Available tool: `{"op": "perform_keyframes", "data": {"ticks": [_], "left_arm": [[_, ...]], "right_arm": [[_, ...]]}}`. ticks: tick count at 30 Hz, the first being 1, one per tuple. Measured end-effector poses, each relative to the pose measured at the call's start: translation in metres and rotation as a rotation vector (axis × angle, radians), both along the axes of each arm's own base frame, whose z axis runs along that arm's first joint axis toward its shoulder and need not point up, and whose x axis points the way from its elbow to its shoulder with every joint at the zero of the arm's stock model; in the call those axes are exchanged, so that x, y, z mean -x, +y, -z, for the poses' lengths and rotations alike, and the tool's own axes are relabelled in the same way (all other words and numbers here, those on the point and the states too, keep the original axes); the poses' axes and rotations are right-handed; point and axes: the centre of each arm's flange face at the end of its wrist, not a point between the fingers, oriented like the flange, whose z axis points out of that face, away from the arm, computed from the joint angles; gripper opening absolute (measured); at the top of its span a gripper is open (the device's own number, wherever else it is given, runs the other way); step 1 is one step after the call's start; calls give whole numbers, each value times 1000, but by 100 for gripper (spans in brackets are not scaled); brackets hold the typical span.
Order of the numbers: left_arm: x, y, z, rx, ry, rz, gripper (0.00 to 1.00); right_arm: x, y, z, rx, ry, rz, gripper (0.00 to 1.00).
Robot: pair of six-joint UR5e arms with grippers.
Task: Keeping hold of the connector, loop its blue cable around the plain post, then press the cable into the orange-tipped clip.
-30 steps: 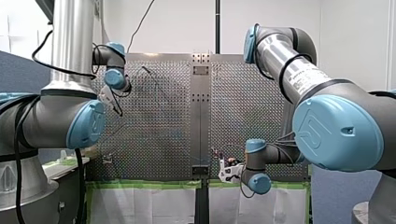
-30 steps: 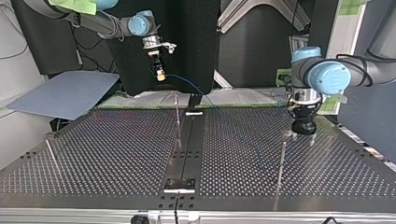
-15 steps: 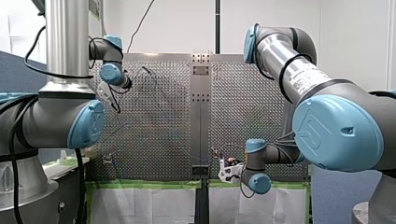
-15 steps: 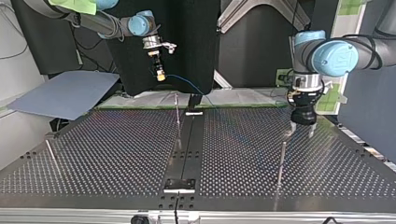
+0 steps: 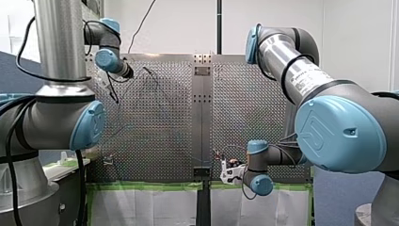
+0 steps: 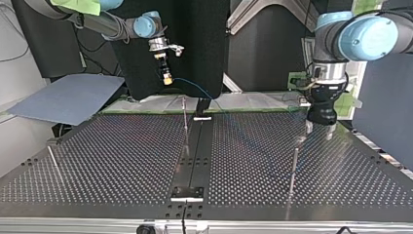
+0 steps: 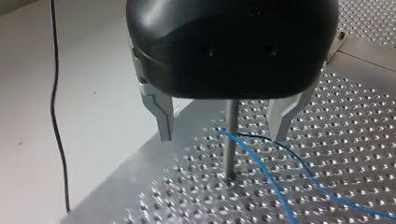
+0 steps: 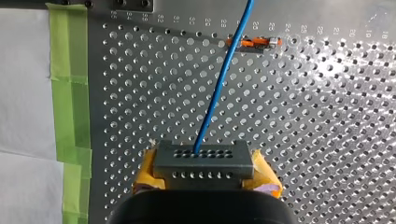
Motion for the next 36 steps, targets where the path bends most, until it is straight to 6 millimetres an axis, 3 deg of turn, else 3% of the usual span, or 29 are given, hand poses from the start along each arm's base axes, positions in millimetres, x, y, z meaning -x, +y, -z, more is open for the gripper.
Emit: {"op": "perform_keyframes", "data": {"ticks": [13,21,36], "left_arm": [[23,6,-76,-118,-66,-112,100],[8,-9,-84,-191,-9,-55,100],[-1,-63,-105,-348,87,2,100]], "right_arm": [[1,-4,0,-16,-4,7,0],[0,-10,0,-33,0,13,0],[-3,-10,0,-50,3,9,0]]}}
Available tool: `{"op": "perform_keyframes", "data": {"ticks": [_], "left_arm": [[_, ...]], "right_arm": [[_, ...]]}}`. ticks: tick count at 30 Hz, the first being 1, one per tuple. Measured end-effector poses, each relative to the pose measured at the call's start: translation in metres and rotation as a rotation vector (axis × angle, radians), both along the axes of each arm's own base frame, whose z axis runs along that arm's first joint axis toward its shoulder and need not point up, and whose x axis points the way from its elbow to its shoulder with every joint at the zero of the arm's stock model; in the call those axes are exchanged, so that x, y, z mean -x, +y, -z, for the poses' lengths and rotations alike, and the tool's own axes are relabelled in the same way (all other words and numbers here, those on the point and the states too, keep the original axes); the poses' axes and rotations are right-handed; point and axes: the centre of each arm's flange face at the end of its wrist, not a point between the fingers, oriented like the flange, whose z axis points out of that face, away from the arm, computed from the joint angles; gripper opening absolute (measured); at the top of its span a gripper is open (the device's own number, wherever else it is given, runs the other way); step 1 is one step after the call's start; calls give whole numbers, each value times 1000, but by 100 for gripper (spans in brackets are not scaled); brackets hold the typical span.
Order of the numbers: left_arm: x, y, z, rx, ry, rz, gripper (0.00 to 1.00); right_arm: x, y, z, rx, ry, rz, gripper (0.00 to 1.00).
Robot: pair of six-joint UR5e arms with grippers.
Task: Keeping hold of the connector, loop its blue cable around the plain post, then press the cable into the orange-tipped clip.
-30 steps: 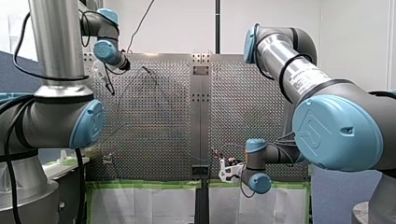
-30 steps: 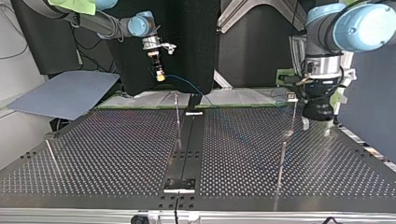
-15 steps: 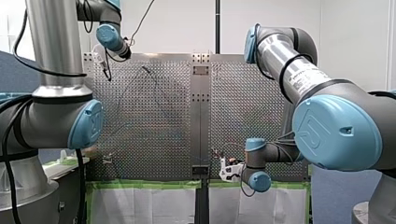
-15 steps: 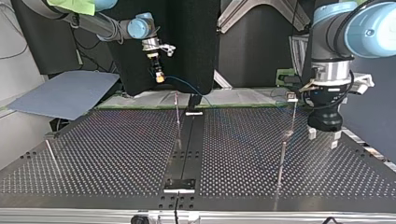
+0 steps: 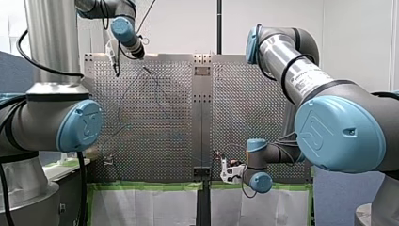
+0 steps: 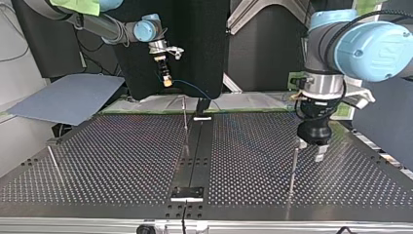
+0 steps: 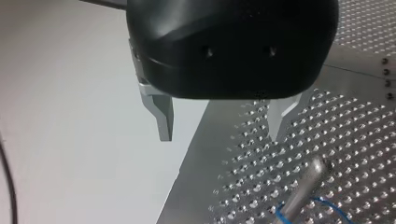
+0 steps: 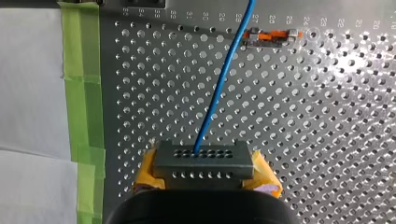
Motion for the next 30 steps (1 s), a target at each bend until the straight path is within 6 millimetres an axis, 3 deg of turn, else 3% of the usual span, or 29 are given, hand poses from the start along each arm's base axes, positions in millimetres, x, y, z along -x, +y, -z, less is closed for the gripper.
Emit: {"op": "perform_keyframes", "data": {"ticks": [4,13,20,30], "left_arm": [[4,-10,-12,-43,10,-6,100],[9,-5,-46,-138,23,-72,100],[4,-9,-60,-211,59,-70,100],[3,-15,-50,-250,157,-47,100]], "right_arm": [[-1,1,0,0,0,-2,0],[-2,1,0,0,-1,-7,0],[-2,1,0,0,-1,-7,0],[-2,1,0,-1,0,-9,0]]}}
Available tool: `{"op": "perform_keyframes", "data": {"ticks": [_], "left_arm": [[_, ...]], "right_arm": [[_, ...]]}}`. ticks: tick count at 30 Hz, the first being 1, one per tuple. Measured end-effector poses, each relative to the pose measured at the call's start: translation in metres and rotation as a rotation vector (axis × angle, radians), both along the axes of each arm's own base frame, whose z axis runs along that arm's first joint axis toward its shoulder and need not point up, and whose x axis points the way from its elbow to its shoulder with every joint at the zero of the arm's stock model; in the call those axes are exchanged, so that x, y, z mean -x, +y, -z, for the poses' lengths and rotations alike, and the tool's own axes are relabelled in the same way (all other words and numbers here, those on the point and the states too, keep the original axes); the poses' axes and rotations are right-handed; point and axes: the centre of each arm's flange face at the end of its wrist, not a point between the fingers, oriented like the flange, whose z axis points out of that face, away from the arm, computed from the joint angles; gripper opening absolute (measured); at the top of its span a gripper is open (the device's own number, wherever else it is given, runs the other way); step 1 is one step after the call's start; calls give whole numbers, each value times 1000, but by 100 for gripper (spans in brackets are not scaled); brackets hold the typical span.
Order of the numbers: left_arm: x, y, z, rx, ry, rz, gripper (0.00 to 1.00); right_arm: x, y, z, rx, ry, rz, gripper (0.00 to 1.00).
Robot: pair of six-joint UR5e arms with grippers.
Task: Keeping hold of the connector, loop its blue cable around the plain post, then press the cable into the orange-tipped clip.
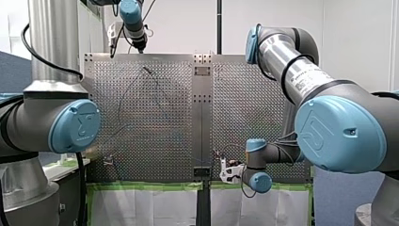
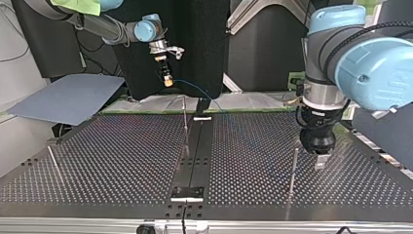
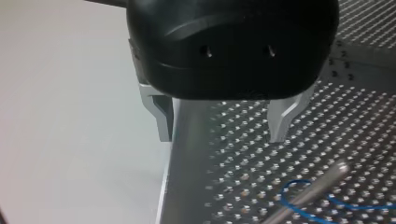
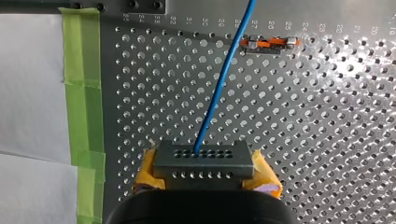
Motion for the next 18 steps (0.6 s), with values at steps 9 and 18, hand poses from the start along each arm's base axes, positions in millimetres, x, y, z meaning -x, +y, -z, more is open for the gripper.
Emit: {"op": "perform_keyframes", "data": {"ticks": [9,18], "left_arm": [[4,-4,15,-15,104,9,100],[15,-4,21,-22,190,9,100]], "right_arm": [[0,0,0,-1,0,0,0],[0,0,0,-1,0,0,0]]}}
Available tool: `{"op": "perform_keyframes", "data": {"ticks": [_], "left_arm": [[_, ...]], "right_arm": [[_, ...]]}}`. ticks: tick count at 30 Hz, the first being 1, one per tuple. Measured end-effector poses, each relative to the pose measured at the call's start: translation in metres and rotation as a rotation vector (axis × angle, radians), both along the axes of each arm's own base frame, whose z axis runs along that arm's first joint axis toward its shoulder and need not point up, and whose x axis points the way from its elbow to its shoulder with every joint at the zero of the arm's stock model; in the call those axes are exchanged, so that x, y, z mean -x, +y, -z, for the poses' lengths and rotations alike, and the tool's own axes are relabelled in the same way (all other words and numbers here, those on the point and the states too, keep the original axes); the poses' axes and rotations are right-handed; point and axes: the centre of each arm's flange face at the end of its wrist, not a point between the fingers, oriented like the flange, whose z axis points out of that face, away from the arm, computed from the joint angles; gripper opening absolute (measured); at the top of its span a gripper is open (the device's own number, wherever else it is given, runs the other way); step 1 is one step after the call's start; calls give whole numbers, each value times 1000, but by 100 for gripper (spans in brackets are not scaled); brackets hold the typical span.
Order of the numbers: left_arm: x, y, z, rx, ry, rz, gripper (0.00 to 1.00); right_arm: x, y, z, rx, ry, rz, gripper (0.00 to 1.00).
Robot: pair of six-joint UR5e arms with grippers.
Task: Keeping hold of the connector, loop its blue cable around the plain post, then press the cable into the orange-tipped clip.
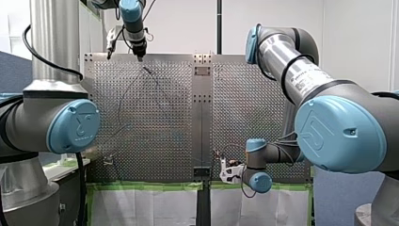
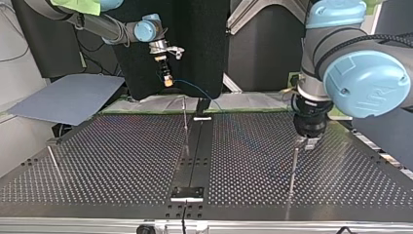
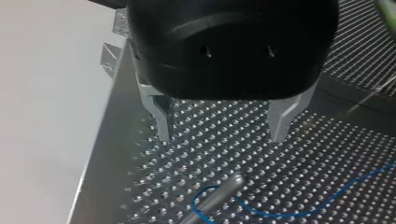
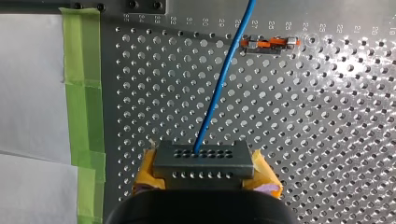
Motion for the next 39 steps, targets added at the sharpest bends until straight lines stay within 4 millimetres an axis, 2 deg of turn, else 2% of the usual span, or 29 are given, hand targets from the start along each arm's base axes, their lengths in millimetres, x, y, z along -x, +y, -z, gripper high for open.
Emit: {"op": "perform_keyframes", "data": {"ticks": [18,39], "left_arm": [[7,6,0,-26,6,-101,100],[10,1,-2,-28,2,-94,100]], "right_arm": [[0,0,0,0,-1,0,0],[-2,1,0,-2,5,-4,0]]}}
